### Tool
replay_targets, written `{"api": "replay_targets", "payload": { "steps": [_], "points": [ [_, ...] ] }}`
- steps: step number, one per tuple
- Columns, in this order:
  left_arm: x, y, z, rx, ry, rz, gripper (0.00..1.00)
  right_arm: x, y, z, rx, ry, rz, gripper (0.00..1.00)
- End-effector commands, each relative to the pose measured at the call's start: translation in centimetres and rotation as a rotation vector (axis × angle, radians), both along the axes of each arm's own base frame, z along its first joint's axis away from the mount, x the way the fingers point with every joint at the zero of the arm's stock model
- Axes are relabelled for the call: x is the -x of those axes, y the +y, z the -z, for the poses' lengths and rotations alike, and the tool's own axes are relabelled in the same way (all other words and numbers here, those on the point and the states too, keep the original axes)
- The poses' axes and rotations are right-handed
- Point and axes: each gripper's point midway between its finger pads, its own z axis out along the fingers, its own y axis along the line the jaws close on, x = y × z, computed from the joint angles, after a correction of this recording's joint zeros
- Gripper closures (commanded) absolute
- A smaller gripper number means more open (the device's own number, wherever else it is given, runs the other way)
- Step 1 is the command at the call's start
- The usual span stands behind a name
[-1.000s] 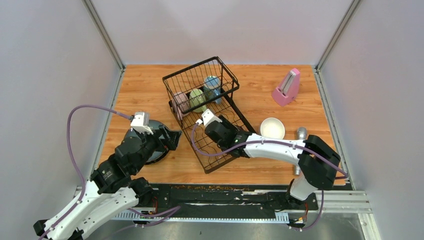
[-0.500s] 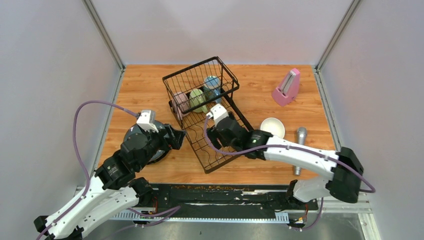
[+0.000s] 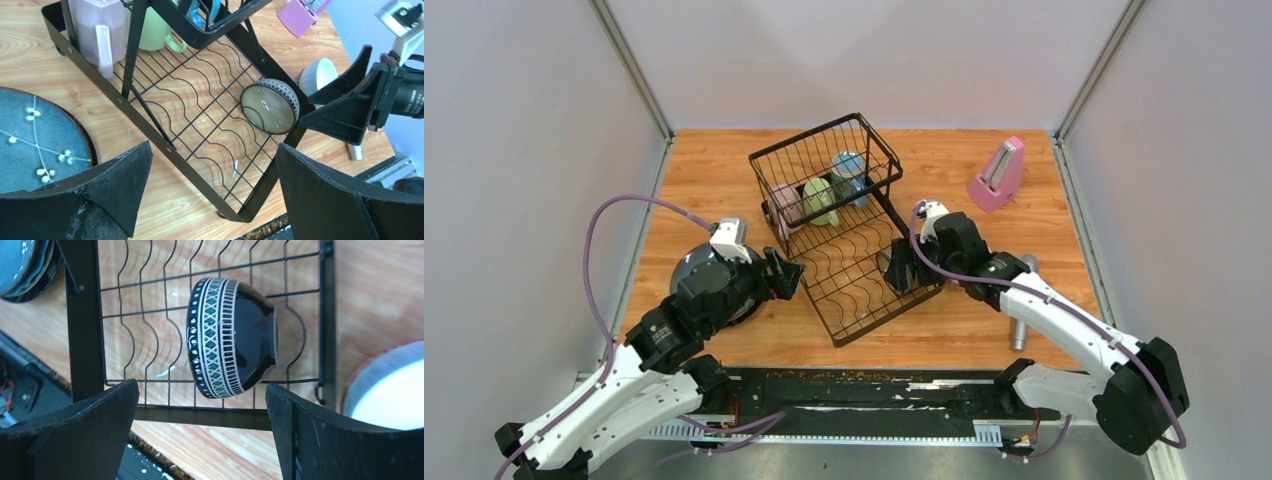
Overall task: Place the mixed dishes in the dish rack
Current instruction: Insert the bowl into the dish rack.
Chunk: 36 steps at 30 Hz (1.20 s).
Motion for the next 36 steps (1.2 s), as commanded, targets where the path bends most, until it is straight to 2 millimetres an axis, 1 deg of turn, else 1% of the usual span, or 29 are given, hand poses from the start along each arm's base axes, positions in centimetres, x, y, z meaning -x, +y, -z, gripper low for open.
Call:
{"api": "replay_targets", "payload": {
  "steps": [1, 4, 6, 9, 14, 17, 21, 25, 31, 34, 36],
  "points": [
    [-0.3, -1.2, -1.2, 0.049, -0.018, 0.027, 0.0, -0.3, 1.1, -0.2, -0.098, 0.067, -0.054, 0.0],
    [-0.2, -1.4, -1.3, 0.05, -0.015, 0.037, 0.0, -1.7, 0.3, 0.2, -0.104, 0.081, -0.025, 0.0],
    [-0.2, -1.4, -1.2, 0.049, -0.015, 0.037, 0.0, -2.4, 0.2, 0.2, -0.1, 0.067, -0.028, 0.0],
    [-0.2, -1.3, -1.2, 0.048, -0.013, 0.035, 0.0, -2.7, 0.5, 0.7, -0.095, 0.076, -0.051, 0.0],
    [-0.2, -1.3, -1.1, 0.051, -0.008, 0.033, 0.0, -3.0, 1.5, 1.0, -0.125, 0.075, -0.115, 0.0],
    [-0.2, -1.4, -1.1, 0.053, -0.008, 0.036, 0.0, -3.3, 1.6, 1.3, -0.134, 0.086, -0.134, 0.06],
    [-0.1, -1.3, -1.0, 0.047, -0.008, 0.034, 0.0, -3.6, 1.7, 1.1, -0.16, 0.083, -0.171, 0.13],
    [-0.1, -1.3, -0.9, 0.045, -0.005, 0.036, 0.0, -3.7, 1.9, 0.6, -0.192, 0.061, -0.213, 0.14],
    [-0.1, -1.6, -0.7, 0.045, -0.003, 0.046, 0.0, -3.8, 2.3, 0.8, -0.195, 0.05, -0.265, 0.14],
    [-0.1, -1.6, -0.6, 0.043, -0.001, 0.047, 0.0, -3.5, 2.8, 0.9, -0.213, 0.069, -0.294, 0.2],
    [-0.1, -1.6, -0.7, 0.044, -0.002, 0.047, 0.0, -3.4, 3.0, 0.6, -0.223, 0.068, -0.305, 0.28]
  ]
}}
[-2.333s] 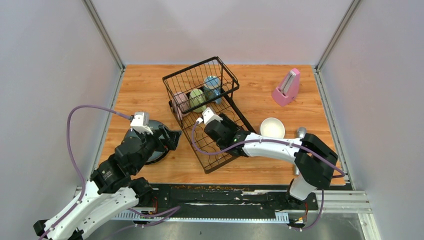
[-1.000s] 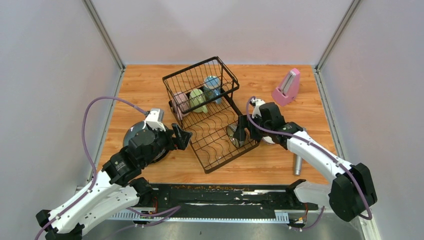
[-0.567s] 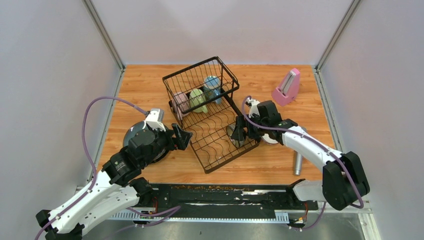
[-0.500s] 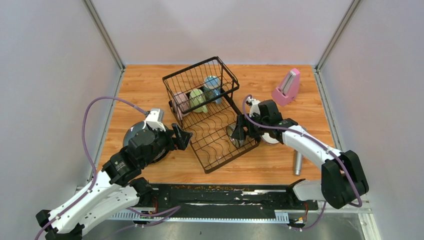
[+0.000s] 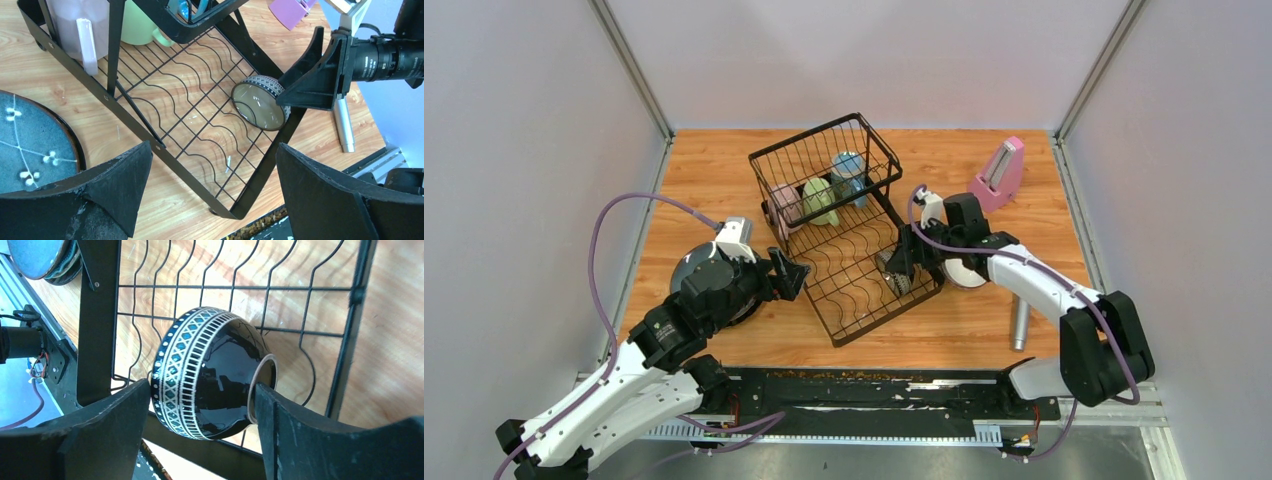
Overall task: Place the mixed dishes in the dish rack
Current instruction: Insert the bowl into the dish rack.
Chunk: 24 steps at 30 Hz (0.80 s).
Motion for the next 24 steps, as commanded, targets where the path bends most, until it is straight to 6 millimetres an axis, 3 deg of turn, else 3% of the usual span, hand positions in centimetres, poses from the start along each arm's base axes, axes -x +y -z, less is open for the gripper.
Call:
{"api": "replay_targets", "payload": {
  "steps": [1, 6, 10, 17, 24],
  "points": [
    [-0.2, -0.4, -1.0, 0.035, -0.025, 0.004, 0.0, -0.6, 1.7, -3.0, -0.091, -0.076, -0.085, 0.31],
    [-0.2, -0.4, -0.8, 0.035, -0.024, 0.0, 0.0, -1.0, 1.6, -3.5, -0.079, -0.093, -0.067, 0.36],
    [-0.3, -0.5, -0.8, 0.036, -0.023, 0.0, 0.0, -0.6, 1.5, -3.0, -0.07, -0.062, -0.08, 0.14],
    [-0.4, -0.7, -0.7, 0.035, -0.018, 0.007, 0.0, -0.1, 1.9, -1.2, -0.033, 0.006, -0.105, 0.09],
    [-0.4, -0.6, -0.7, 0.036, -0.019, 0.001, 0.0, -1.0, 1.6, -0.5, 0.027, 0.005, -0.061, 0.28]
  ]
}}
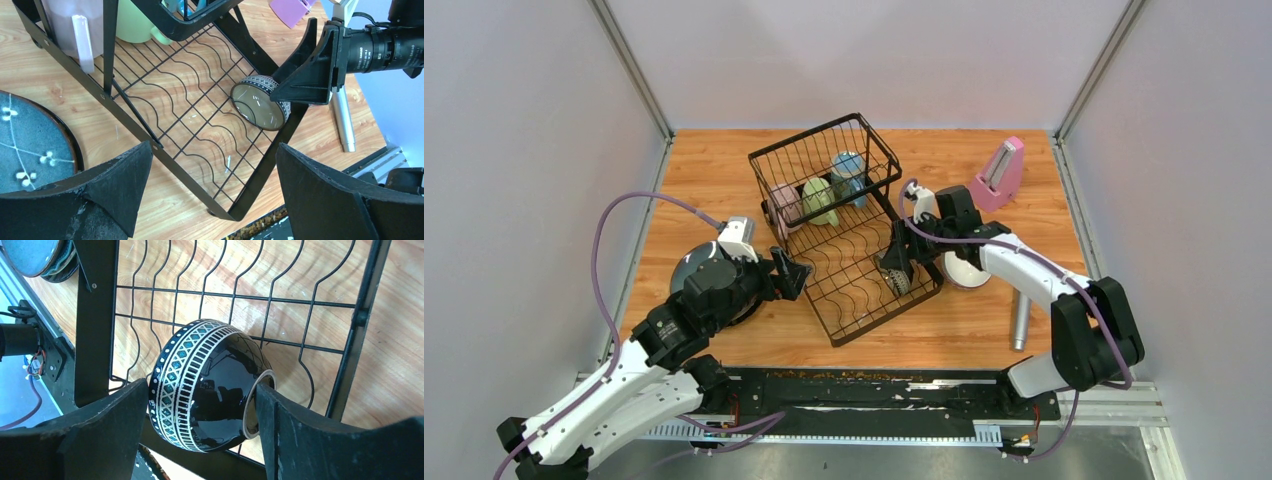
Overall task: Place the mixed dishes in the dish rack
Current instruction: Insert the bowl into the dish rack.
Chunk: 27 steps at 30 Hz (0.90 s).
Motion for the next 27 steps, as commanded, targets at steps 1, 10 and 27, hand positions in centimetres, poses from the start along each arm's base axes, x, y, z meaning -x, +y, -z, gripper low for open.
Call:
{"api": "replay_targets", "payload": {
  "steps": [1, 10, 27],
  "points": [
    [-0.3, -0.3, -1.1, 0.038, -0.027, -0.004, 0.0, -0.1, 0.5, -0.2, 0.031, -0.007, -0.001, 0.3],
    [-0.3, -0.5, -0.9, 0.037, -0.02, -0.001, 0.0, 0.9, 1.0, 0.3, 0.068, 0.006, -0.043, 0.16],
    [-0.2, -0.3, -0.7, 0.04, -0.015, -0.007, 0.0, 1.2, 1.4, -0.8, 0.106, -0.021, -0.021, 0.44]
  ]
}}
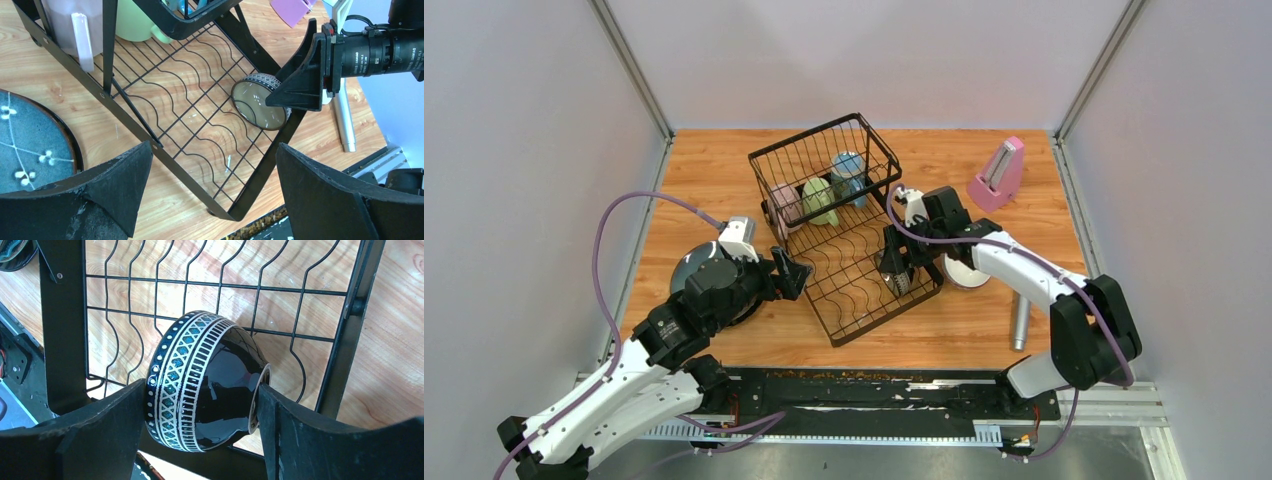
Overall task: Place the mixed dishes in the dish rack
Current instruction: Insert the bowl into the dish rack.
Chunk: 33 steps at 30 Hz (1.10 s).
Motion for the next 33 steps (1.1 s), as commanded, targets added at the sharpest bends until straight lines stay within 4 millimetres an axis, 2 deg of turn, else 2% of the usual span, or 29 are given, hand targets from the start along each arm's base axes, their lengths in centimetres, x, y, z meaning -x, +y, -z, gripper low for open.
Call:
{"api": "replay_targets", "payload": {
  "steps": [1, 6, 20, 26, 30, 33],
  "points": [
    [-0.2, -0.2, -0.9, 0.041, -0.022, -0.006, 0.0, 0.8, 1.4, -2.1, -0.038, -0.02, -0.028, 0.44],
    [-0.2, -0.3, -0.8, 0.042, -0.021, -0.004, 0.0, 0.3, 1.2, -4.2, -0.032, -0.101, 0.015, 0.49],
    [-0.2, -0.3, -0.8, 0.042, -0.023, -0.006, 0.0, -0.9, 0.8, -7.5, 0.003, -0.242, 0.1, 0.49],
    [-0.3, 0.0, -0.7, 0.039, -0.022, -0.022, 0.0, -2.5, 0.7, -8.8, 0.081, -0.343, 0.171, 0.5],
    [-0.3, 0.8, -0.7, 0.037, -0.02, -0.057, 0.0, -3.6, 0.9, -9.3, 0.164, -0.423, 0.209, 0.5],
    [-0.3, 1.8, -0.8, 0.042, -0.025, -0.099, 0.0, -4.5, 1.2, -8.5, 0.247, -0.474, 0.223, 0.5]
  ]
}}
